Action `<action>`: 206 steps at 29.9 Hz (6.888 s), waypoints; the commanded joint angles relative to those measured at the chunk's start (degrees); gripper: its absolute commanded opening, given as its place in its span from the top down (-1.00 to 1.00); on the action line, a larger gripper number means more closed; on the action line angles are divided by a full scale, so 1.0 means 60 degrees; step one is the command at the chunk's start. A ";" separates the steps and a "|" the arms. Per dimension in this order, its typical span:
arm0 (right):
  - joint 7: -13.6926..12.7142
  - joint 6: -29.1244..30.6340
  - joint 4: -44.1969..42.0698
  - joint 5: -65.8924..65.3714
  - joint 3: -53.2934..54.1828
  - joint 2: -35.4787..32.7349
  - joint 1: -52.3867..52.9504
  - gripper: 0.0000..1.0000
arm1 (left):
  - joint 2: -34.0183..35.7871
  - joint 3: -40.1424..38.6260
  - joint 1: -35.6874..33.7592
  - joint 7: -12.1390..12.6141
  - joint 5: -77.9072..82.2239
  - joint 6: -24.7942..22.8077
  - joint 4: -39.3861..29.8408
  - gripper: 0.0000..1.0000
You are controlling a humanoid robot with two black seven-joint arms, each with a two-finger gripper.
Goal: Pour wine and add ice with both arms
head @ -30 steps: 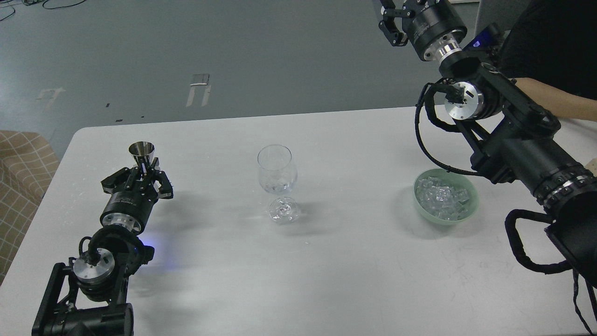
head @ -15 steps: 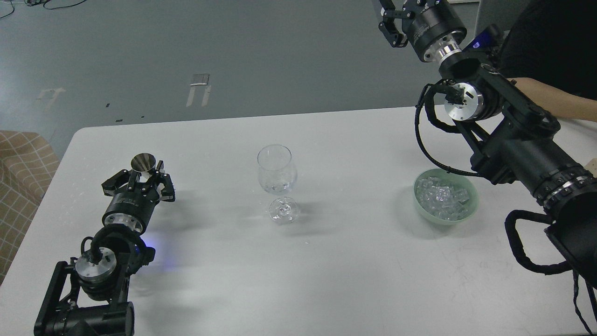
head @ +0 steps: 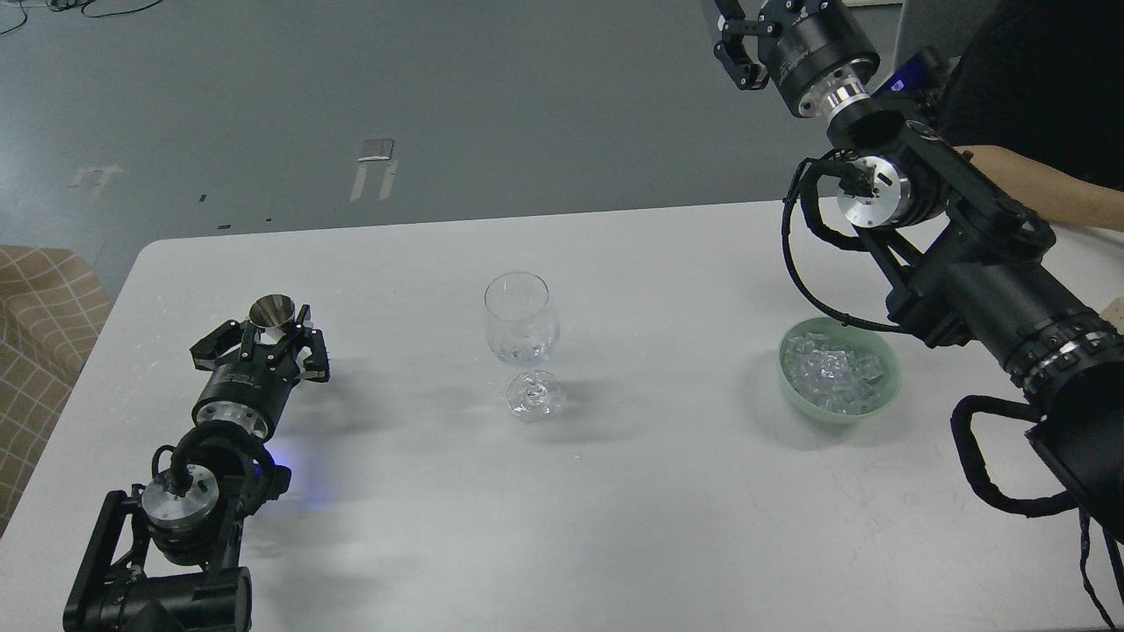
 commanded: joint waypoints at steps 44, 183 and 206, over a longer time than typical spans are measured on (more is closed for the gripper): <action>0.0000 0.0000 0.0000 0.0014 0.0014 -0.0015 -0.0044 -1.00 | 0.0675 0.0249 0.0686 0.0885 0.0291 -0.0117 -0.0845 -0.96; 0.0044 -0.5141 0.4292 -1.4019 -0.4249 -0.5318 -0.6064 0.25 | 0.2799 0.2109 -0.3341 0.2336 0.8377 -0.2915 -0.1374 -0.95; 0.0015 -0.5141 0.5449 -1.3902 -0.4190 -0.6313 -0.5523 0.98 | 0.2770 0.2109 -0.3326 0.2336 0.8392 -0.2915 -0.1433 -0.95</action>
